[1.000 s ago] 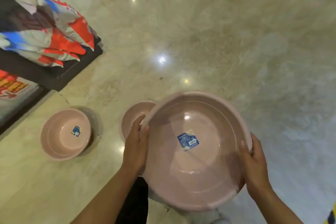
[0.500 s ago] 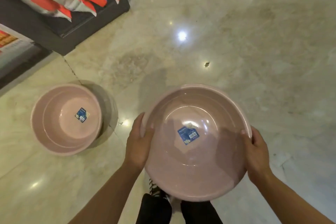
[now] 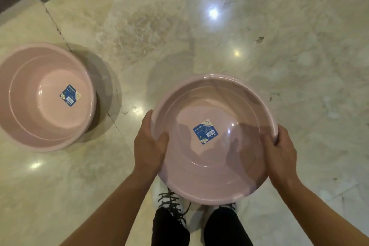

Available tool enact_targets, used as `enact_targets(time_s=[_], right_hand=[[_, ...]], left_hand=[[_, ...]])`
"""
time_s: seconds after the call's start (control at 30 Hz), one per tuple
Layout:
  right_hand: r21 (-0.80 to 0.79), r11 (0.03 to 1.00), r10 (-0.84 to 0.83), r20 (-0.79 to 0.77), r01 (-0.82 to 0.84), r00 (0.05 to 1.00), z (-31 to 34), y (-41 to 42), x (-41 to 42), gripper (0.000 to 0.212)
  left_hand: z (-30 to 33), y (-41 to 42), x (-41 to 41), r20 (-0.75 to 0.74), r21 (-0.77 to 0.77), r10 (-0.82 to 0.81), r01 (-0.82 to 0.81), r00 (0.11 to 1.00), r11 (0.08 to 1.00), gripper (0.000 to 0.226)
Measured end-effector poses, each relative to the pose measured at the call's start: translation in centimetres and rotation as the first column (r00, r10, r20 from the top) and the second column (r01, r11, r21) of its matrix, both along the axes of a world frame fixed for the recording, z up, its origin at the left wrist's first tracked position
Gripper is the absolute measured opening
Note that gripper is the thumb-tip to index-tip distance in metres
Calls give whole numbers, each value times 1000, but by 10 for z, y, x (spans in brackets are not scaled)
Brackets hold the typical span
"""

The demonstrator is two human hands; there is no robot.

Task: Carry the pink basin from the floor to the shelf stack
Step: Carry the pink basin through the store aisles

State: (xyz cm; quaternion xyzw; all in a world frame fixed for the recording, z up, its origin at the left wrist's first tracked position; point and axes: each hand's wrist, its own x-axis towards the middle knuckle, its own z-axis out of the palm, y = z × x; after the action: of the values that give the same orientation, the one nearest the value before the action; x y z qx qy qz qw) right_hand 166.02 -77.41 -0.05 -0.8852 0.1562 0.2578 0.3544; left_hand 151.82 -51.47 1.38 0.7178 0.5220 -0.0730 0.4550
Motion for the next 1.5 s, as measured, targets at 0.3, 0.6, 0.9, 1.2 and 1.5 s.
enact_targets(time_s=[0.3,0.6,0.9,1.2,1.5], right_hand=[[28,999,35,18,-35,999,36,9,3,76],[137,990,-5,-90,17,996,1,10,7,76],[315,945,-62,-83,85,995,25,35,4,22],[401,902,202,-60,-162,978,169,215,1,7],[382,821,482,-67,-424,873,153,435,-53,13]], left_hand=[[31,4,7,-25,-79,78,-80,997,994,76],[-6,-2,0,28,-183,156,-148,987,972,82],[23,23,-21,164,-255,408,-361,898,897,11],[183,151,-80,218,-223,647,-608,731,762,16],[158,302,-185,128,-222,790,-759,600,612,41]])
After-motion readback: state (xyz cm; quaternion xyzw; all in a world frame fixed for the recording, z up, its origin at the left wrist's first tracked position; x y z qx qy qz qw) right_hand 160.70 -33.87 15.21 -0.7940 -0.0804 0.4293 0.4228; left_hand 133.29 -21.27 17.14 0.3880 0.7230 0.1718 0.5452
